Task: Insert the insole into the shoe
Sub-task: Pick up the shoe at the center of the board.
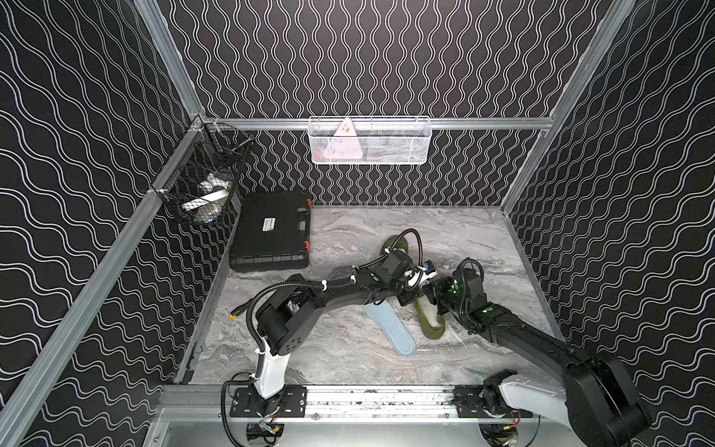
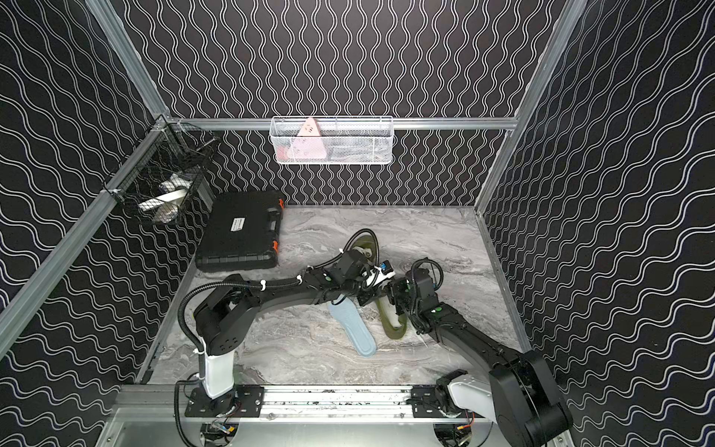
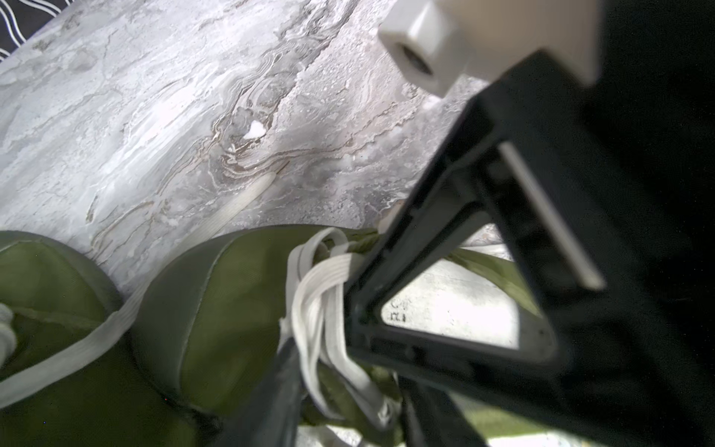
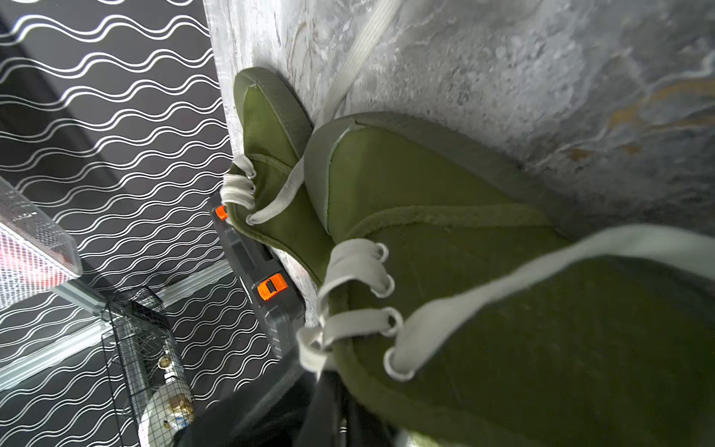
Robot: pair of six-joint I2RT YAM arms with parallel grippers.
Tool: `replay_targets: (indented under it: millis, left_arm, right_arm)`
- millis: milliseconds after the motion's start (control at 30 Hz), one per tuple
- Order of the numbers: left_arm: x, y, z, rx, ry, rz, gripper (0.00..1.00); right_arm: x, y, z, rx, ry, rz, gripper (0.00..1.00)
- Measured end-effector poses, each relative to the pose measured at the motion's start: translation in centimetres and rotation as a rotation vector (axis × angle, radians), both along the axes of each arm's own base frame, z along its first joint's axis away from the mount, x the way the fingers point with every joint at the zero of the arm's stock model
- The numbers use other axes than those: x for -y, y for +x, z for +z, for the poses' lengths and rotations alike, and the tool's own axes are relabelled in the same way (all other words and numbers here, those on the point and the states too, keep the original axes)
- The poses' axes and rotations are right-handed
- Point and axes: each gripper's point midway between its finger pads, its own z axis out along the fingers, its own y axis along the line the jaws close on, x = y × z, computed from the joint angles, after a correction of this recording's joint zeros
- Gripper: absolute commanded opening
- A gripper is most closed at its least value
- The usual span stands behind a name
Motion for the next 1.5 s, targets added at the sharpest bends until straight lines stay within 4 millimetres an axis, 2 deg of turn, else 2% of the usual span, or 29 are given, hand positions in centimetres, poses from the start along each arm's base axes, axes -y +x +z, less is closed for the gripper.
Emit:
replay_targets:
  millis: [67,133,267,300,367,400,467,533,700,867,1067,1200,1267,1333,1400,1500]
  left_arm:
    - [0.0,0.0,-0.1,-0.008,0.008,0.003,0.09]
    - [0.0,0.0,-0.1,-0.01,0.012,0.005,0.01]
    - [0.3,0.2,0.3,-0.03,0.001,0.017,0.0]
    - [0.4,0.2,0.4,-0.035,0.0,0.017,0.0]
    - [0.6,0.2,0.8,-0.061,-0.02,0.019,0.0]
    - [0.5,0.6,1.0,-0.07,-0.027,0.037,0.0]
    - [-0.2,1.9,0.8,-0.106,-0.028,0.092,0.0]
    - [-0.8,2.7,0.5,-0.16,-0.03,0.123,0.0]
    - [-0.9,3.7,0.6,-0.287,-0.068,0.159,0.0]
    - [-0.9,3.2,1.4,-0.404,-0.11,0.173,0.0]
    - [-0.2,3.7,4.5,-0.472,-0.196,0.194,0.0]
    - [0.4,4.8,6.1,-0.512,-0.246,0.19,0.0]
    - [0.1,5.4,6.3,-0.545,-0.265,0.199,0.0]
    - [-0.8,6.3,6.6,-0.58,-0.285,0.23,0.0]
    - [-1.6,7.4,7.7,-0.585,-0.315,0.254,0.0]
    - [-3.2,9.0,10.4,-0.558,-0.361,0.291,0.0]
  right_arm:
    - [0.0,0.0,0.0,-0.002,0.002,-0.005,0.0]
    - [0.1,0.0,0.1,0.001,0.0,-0.009,0.0]
    - [0.5,0.0,0.5,0.019,-0.013,-0.016,0.0]
    - [0.6,0.0,0.6,0.025,-0.028,-0.011,0.06]
    - [1.0,-0.1,1.3,0.038,-0.07,0.001,0.28]
    - [1.0,-0.2,1.9,0.052,-0.086,0.018,0.36]
    - [0.9,-0.2,3.9,0.115,-0.13,0.064,0.47]
    - [1.5,-0.3,5.0,0.152,-0.178,0.073,0.54]
    - [3.0,-1.3,5.0,0.16,-0.358,0.142,0.63]
    - [3.9,-1.3,6.4,0.198,-0.561,0.255,0.66]
    - [4.5,-1.4,8.0,0.3,-0.759,0.399,0.71]
    - [3.4,-2.0,8.0,0.367,-0.846,0.544,0.76]
    - [2.2,-2.8,8.0,0.419,-0.884,0.626,0.84]
    - [0.8,-4.0,7.8,0.482,-0.912,0.714,0.95]
    - [-0.4,-5.1,7.3,0.532,-0.938,0.79,0.97]
    - [-1.5,-5.9,7.0,0.583,-0.967,0.853,0.98]
